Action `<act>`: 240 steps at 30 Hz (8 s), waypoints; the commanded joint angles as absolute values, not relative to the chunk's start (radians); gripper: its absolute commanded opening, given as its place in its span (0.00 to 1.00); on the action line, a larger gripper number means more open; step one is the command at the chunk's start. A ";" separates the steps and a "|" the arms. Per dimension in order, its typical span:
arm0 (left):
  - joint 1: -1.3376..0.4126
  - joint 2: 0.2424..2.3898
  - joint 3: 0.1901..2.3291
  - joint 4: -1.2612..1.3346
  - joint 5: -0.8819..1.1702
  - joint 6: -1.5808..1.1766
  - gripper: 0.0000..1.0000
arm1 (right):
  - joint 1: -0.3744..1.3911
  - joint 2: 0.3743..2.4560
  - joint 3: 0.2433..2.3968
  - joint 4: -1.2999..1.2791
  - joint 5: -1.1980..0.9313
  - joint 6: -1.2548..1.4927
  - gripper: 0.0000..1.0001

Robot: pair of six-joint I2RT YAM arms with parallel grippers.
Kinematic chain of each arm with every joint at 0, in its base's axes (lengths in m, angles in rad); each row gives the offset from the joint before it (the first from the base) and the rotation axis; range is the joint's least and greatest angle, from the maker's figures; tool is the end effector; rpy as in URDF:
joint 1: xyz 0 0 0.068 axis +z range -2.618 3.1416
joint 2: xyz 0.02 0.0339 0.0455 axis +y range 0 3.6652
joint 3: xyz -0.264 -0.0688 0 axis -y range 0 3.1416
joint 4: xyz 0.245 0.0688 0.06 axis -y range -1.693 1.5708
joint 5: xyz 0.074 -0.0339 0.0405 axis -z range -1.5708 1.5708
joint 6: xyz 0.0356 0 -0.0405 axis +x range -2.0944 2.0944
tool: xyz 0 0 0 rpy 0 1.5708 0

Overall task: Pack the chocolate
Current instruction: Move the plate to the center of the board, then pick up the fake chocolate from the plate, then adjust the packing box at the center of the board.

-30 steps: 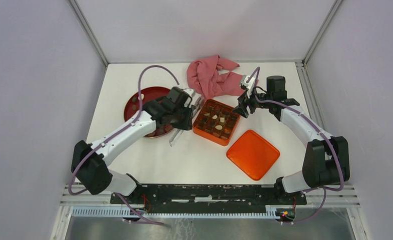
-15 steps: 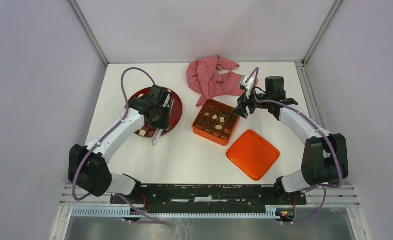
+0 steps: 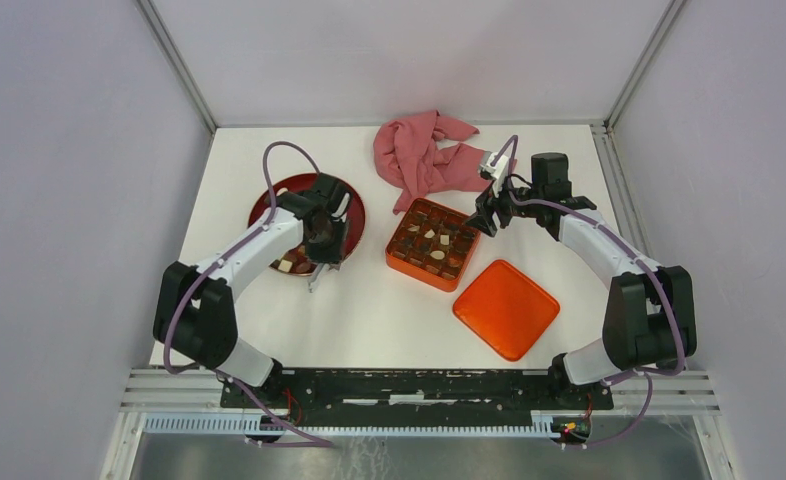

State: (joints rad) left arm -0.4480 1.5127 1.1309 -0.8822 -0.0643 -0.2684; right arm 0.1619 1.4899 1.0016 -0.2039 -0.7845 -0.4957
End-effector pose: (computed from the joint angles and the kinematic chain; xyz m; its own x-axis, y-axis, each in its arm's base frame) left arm 0.2601 -0.1225 0.2370 -0.9385 0.1574 -0.3074 0.1721 0.9849 -0.0210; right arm 0.3113 0.0763 0.2514 -0.2445 -0.3810 -0.8916 -0.8721 0.4884 0.0304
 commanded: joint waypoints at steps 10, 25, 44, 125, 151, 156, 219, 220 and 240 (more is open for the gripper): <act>-0.444 1.576 1.172 -0.836 0.119 -0.221 0.07 | 0.158 1.490 1.012 -0.197 -0.787 -0.506 0.70; -0.445 1.641 1.203 -0.735 0.308 -0.234 0.05 | 0.146 1.488 1.014 -0.201 -0.784 -0.511 0.70; -0.511 1.685 1.213 -0.624 0.419 -0.289 0.04 | 0.159 1.582 1.044 -0.253 -0.520 -0.588 0.70; -0.374 1.600 1.273 -0.989 -0.158 -0.129 0.48 | 0.174 1.616 1.095 -0.323 -0.703 -0.604 0.62; -0.337 1.625 1.262 -0.976 -0.044 -0.154 0.02 | 0.175 1.620 1.095 -0.325 -0.704 -0.607 0.62; -0.338 1.578 1.265 -0.960 -0.029 -0.171 0.02 | 0.175 1.621 1.095 -0.324 -0.706 -0.605 0.62; -0.339 1.289 1.063 -0.792 0.233 -0.226 0.02 | 0.301 1.816 1.391 -0.479 -0.420 -0.821 0.00; -0.339 1.287 1.063 -0.790 0.234 -0.229 0.02 | 0.301 1.795 1.385 -0.465 -0.418 -0.811 0.00; -0.351 1.188 1.046 -0.684 0.365 -0.235 0.02 | 0.353 1.540 1.237 -0.336 -0.298 -0.735 0.00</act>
